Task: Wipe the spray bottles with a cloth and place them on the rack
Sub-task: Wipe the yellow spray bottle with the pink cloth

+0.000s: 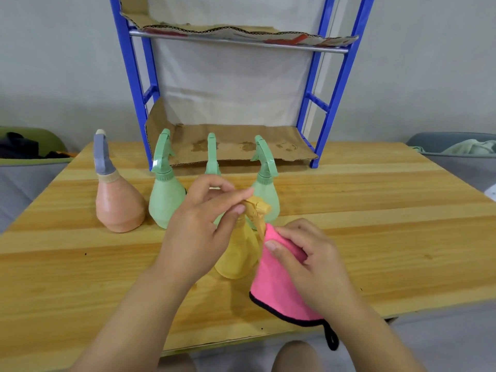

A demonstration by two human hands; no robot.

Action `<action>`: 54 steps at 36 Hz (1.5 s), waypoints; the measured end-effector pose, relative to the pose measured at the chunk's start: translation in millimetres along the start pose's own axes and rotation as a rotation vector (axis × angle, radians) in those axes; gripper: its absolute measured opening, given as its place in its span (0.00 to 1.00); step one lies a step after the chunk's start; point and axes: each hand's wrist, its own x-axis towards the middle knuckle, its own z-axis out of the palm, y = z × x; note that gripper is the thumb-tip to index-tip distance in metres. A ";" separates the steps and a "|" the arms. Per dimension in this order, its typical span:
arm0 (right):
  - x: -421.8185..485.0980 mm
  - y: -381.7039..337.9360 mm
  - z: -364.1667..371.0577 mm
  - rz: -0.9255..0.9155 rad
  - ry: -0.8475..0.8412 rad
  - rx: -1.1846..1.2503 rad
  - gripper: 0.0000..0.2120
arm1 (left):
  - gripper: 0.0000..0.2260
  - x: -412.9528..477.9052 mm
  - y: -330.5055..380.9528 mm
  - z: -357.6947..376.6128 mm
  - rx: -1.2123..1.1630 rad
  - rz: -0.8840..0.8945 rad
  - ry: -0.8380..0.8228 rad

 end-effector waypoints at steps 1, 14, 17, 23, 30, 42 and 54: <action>0.0 0.4 -1.9 0.000 -0.016 0.004 0.14 | 0.13 0.0 2.1 -0.6 -0.012 -0.012 -0.014; 7.2 -5.5 -11.9 0.021 0.105 0.080 0.13 | 0.18 0.3 22.3 3.9 -0.065 -0.134 -0.027; 5.7 -5.2 -10.3 -0.002 0.104 0.082 0.14 | 0.17 -2.0 21.1 0.4 -0.136 -0.155 -0.009; 3.2 -7.4 -3.0 -0.027 0.103 0.088 0.16 | 0.14 -8.4 16.0 -9.7 -0.309 -0.186 0.048; 12.0 -20.9 10.3 -0.070 0.156 0.107 0.15 | 0.13 -15.4 8.1 -23.0 -0.395 -0.247 0.055; 18.2 -22.2 47.2 -0.230 0.285 0.043 0.03 | 0.12 -15.7 6.9 -27.2 -0.330 -0.235 0.082; 26.6 -32.1 47.0 -0.433 0.332 0.092 0.07 | 0.13 -13.2 4.9 -31.3 -0.383 -0.234 0.035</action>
